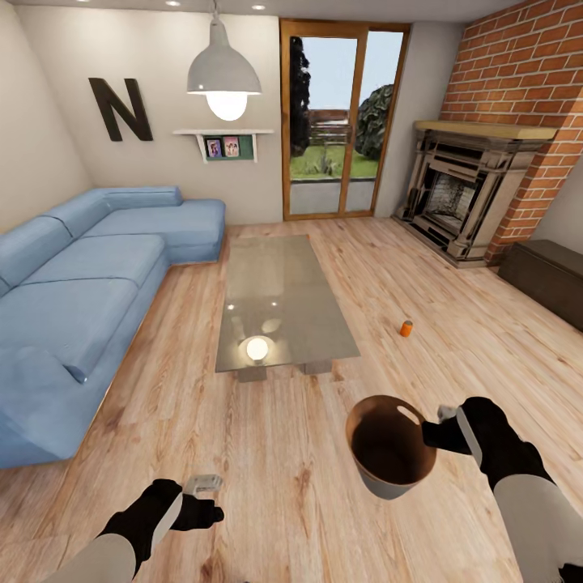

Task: Put the three can of soda from the living room inside the tash can in the kitchen.

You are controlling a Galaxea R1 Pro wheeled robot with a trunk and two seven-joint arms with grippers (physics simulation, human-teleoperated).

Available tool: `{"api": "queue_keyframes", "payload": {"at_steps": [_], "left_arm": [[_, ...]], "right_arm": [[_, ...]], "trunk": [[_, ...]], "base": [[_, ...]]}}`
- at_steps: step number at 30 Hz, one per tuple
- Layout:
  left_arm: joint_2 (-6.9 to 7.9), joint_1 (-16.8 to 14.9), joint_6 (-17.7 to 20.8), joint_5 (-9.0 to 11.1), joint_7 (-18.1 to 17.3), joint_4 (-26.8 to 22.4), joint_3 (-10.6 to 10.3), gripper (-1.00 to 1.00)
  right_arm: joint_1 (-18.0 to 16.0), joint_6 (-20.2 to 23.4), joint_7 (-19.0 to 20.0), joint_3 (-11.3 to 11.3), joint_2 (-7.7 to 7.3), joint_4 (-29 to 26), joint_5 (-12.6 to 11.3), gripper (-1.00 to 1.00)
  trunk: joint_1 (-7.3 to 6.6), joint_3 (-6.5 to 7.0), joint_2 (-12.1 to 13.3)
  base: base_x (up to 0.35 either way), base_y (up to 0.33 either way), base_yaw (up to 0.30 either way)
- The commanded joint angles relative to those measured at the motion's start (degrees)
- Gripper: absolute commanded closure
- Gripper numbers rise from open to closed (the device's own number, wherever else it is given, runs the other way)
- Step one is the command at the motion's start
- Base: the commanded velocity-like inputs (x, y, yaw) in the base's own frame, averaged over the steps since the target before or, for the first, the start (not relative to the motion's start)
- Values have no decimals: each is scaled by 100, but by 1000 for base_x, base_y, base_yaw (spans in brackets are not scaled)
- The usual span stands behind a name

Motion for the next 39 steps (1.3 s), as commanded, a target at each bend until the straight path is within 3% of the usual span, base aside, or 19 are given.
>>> {"api": "queue_keyframes", "payload": {"at_steps": [1, 6, 11, 15, 23, 39], "left_arm": [[0, 0, 4, 5, 3, -3, 0, -100], [-4, -2, 21, 21, 9, -56, 0, -100], [-140, -2, 33, 15, 18, -75, -3, -100], [-263, -4, 37, 3, 26, -81, -7, -100], [-303, -1, 38, 0, 20, -83, -9, -100], [-308, -1, 46, 7, 102, -95, -9, -100]], "right_arm": [[-4, 9, 21, -4, 0, -11, -121, 100], [3, 9, 26, -5, 5, -336, -143, 100], [23, 9, 49, -11, 6, -914, -159, 100], [38, 9, 63, -3, 29, -1542, -164, 100], [222, 9, 40, -1, 67, -2793, -164, 100], [346, 9, 69, 1, 83, -3171, -165, 100]], "trunk": [[-1, 1, -1], [-1, 1, -1], [-1, 1, -1], [-1, 1, -1], [-1, 1, -1], [-1, 1, -1]], "base": [[0, 0, 0], [0, 0, 0], [0, 0, 0], [0, 0, 0], [0, 0, 0], [0, 0, 0]]}}
